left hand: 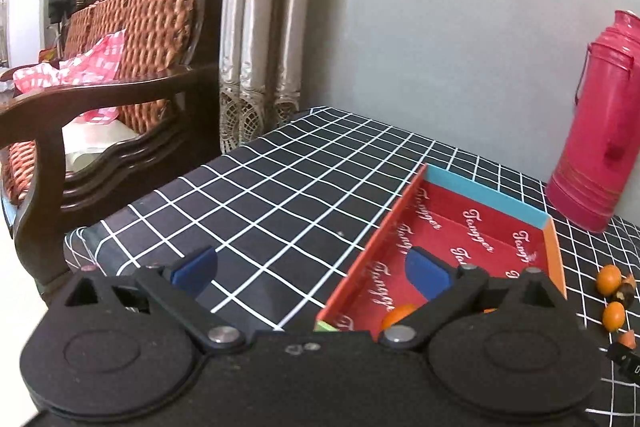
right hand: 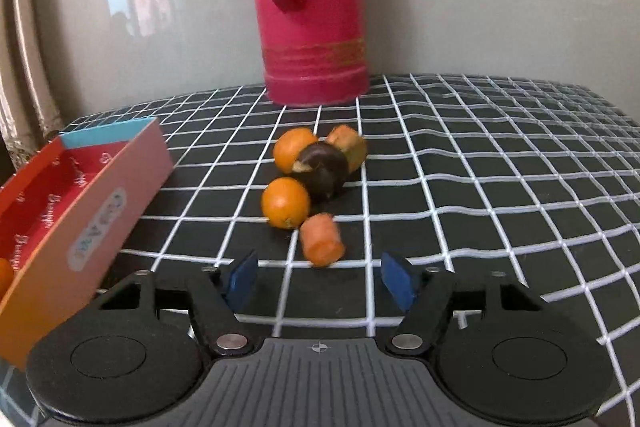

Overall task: Organize fruits
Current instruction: 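Grasp the small orange-brown piece with the right gripper, then carry the orange-brown piece with the right gripper into the box and open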

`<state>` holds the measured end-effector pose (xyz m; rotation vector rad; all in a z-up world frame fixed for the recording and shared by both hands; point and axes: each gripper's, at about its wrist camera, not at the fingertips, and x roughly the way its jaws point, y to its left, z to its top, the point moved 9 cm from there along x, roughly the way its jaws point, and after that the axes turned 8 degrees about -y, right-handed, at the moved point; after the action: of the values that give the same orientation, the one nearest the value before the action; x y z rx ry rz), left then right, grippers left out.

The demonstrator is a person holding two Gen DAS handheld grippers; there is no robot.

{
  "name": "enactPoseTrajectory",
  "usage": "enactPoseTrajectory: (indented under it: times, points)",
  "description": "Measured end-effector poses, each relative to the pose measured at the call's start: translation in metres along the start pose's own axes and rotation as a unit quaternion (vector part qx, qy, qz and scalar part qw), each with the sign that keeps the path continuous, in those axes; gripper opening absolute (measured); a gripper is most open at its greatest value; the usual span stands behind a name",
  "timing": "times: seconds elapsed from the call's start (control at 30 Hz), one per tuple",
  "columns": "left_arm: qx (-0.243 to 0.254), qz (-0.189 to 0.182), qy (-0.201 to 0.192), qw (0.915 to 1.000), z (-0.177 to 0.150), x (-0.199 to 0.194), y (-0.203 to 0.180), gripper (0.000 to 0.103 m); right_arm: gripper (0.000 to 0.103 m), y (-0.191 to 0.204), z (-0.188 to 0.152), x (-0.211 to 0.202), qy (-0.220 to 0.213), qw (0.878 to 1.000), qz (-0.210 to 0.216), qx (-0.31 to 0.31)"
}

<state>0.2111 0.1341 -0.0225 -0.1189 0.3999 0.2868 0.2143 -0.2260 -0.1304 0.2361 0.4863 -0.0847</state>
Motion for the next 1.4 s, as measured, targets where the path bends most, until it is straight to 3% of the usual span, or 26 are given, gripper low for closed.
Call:
enactPoseTrajectory:
  times: [0.1, 0.17, 0.3, 0.53, 0.67, 0.87, 1.17, 1.4]
  points:
    - [-0.004, 0.006, 0.002, 1.0, 0.0, 0.002, 0.005, 0.096, 0.066, -0.003, 0.002, 0.007, -0.003, 1.0, 0.003, -0.009]
    - [-0.006, 0.008, 0.006, 0.9999, 0.0, 0.004, 0.007, 0.096, 0.047, -0.004, 0.003, 0.009, -0.009, 1.0, 0.006, -0.014]
    - [-0.008, 0.012, 0.015, 0.9998, -0.003, 0.008, 0.008, 0.096, 0.024, -0.003, 0.004, 0.01, -0.016, 1.0, 0.012, -0.011]
    - [-0.007, 0.014, 0.021, 0.9996, -0.008, 0.008, 0.004, 0.096, 0.023, 0.006, 0.003, 0.007, -0.02, 0.999, 0.027, -0.011]
    - [-0.005, 0.02, 0.019, 0.9996, -0.009, 0.007, 0.004, 0.097, 0.023, 0.008, 0.014, -0.009, -0.061, 0.998, 0.026, 0.001]
    - [-0.014, 0.042, 0.025, 0.9987, -0.009, 0.01, 0.015, 0.097, 0.023, 0.048, 0.035, -0.04, -0.123, 0.987, 0.107, -0.005]
    - [-0.013, 0.064, 0.03, 0.9974, -0.011, 0.01, 0.033, 0.097, 0.023, 0.14, 0.02, -0.063, -0.106, 0.962, 0.245, -0.062]
    - [-0.018, 0.076, 0.029, 0.9965, -0.009, 0.011, 0.048, 0.097, 0.023, 0.179, -0.005, -0.061, -0.068, 0.955, 0.271, -0.1]
